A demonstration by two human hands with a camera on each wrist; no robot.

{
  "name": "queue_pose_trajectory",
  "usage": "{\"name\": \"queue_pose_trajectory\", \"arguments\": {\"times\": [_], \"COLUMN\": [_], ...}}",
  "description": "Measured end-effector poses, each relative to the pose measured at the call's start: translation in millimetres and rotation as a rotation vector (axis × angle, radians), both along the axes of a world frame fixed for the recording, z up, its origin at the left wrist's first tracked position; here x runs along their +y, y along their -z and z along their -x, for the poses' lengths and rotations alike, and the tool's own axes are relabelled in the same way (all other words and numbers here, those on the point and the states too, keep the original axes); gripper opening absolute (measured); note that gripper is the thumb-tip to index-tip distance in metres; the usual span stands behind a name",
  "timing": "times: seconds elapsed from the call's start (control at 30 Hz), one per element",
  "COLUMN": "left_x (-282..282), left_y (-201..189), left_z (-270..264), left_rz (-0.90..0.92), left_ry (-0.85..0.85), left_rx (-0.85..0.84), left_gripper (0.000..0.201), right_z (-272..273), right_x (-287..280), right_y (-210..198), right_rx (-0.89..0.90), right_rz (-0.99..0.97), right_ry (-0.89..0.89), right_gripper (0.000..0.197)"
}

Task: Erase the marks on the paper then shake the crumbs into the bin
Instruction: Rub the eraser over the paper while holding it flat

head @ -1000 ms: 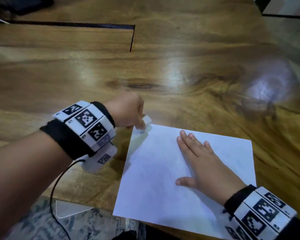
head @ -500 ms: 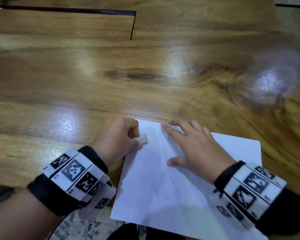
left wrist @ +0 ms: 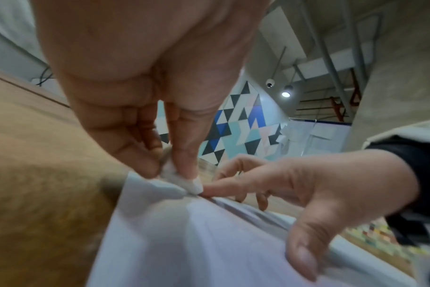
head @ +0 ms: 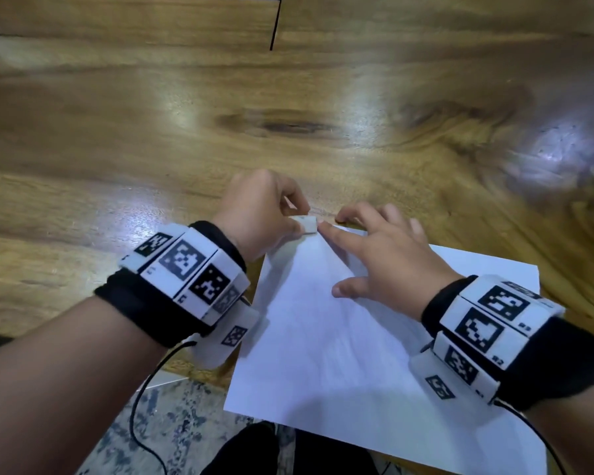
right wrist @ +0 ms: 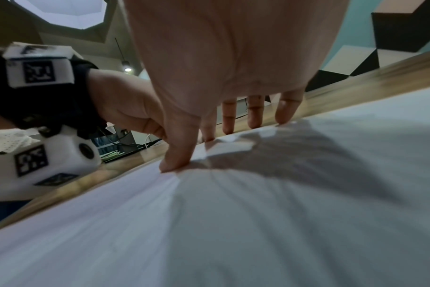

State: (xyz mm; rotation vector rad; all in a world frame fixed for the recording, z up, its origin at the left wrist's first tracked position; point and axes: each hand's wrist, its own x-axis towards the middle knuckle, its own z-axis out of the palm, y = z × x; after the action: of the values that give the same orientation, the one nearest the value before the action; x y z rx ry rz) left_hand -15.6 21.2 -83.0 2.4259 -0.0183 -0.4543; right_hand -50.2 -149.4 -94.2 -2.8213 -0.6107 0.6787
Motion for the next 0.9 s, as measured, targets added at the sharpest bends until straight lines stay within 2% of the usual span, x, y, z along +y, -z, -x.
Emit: {"name": "queue_pose_trajectory", "arguments": {"times": [0.1,0.27,0.47,0.6,0.67,0.8,0.9], "left_x": [2,7,-3,11,15,4,6], "left_y": [-2,-4,-3,-3,-4,-5,-2], "left_z": [7,24,9,43,46,14,17], "left_rz": [-0.065,-0.099,-0.138,-0.138,-0.106,-0.148,-0.163], "left_ry": [0.029,0.167,0.037,0.181,0.192,0.103,0.143], "left_rx": [-0.037,0.105,-0.077,0.079,0.129,-0.076,-0.091], "left_gripper": [0.010,0.012,0.008,0.012,0.011,0.009,0.011], "right_z": [0,0,0,1,2,2,3], "right_x": [0,-1,-2,-2,-2,-2,-3], "right_y": [0,1,1,1,1,0,1], "right_rx": [-0.008,-0.010,-0.016,-0.011,-0.012,-0.019,-0.021], "right_rz": [0.000,0.039,0.056,0.062,0.072,0.091,0.098], "right_ry": [-0.001,-0.034,-0.050,-0.055,-0.065,-0.080,-0.089], "right_gripper": [0.082,0.082,0.085,0.086,0.087,0.091,0.092]}}
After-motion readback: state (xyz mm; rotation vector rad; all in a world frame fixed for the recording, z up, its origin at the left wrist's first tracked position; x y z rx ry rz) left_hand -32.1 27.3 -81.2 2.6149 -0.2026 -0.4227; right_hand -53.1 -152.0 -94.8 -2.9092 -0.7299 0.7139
